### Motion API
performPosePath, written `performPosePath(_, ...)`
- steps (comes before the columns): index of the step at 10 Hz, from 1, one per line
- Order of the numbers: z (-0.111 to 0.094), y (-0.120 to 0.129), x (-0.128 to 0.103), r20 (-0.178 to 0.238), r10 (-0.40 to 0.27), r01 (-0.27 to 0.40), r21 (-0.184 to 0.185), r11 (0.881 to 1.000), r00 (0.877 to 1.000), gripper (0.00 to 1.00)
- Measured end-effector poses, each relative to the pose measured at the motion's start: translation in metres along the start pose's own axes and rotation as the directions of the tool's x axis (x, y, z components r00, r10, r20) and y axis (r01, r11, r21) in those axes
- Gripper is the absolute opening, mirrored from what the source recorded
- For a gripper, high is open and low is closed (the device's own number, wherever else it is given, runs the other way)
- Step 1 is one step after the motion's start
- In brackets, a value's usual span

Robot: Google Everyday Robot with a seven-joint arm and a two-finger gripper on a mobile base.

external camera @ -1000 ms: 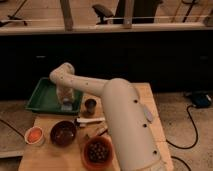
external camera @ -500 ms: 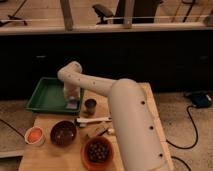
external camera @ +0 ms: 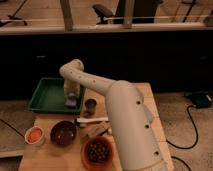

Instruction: Wipe tray with sponge

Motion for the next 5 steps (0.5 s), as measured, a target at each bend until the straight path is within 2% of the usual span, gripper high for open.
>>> performPosePath(1,0.0006,-0.0075,-0.0015,0.009,-0.018,0.018,0.014,1.0,1.0,0.0)
performPosePath(5,0.0014,-0.0067,-0.0024,0.015,-0.022,0.021,0.014,1.0,1.0,0.0)
